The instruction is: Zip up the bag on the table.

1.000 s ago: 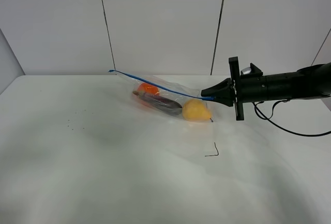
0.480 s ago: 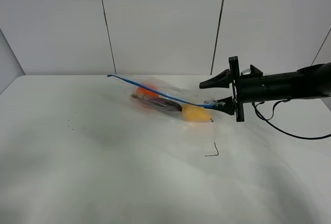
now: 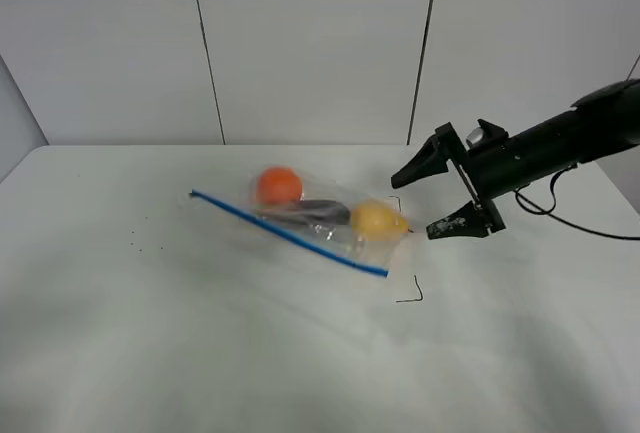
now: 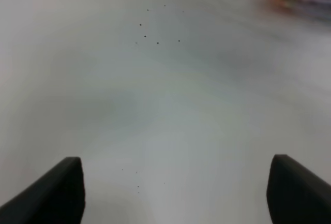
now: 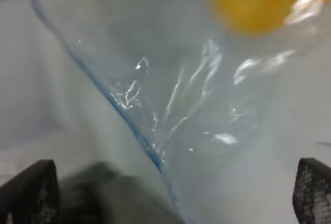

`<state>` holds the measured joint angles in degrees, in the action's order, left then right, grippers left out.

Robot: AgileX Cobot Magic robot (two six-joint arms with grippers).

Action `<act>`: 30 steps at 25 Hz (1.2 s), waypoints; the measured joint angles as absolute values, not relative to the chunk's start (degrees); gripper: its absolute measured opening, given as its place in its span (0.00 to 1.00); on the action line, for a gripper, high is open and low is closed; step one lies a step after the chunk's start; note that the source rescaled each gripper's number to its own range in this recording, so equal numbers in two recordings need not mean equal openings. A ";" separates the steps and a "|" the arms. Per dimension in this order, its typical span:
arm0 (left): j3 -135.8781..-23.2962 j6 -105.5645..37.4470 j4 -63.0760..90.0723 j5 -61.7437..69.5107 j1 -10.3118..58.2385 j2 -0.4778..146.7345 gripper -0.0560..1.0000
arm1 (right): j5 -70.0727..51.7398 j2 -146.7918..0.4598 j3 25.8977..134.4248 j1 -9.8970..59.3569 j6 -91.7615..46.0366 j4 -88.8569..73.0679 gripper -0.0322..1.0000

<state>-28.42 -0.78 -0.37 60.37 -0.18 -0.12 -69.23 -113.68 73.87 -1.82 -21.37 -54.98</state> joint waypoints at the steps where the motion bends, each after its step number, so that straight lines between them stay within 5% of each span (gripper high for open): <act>1: -28.42 -0.78 -0.37 60.37 -0.18 -0.12 0.98 | -69.11 -113.68 76.46 -1.67 -19.30 -49.51 1.00; 12: -28.42 -0.67 -0.42 60.37 -0.18 -0.12 0.98 | -67.98 -113.68 92.31 1.05 -4.35 -8.46 1.00; 30: -28.42 -0.61 -0.42 60.37 -0.18 -0.12 0.98 | -69.35 -107.70 88.49 0.00 -2.73 -6.80 1.00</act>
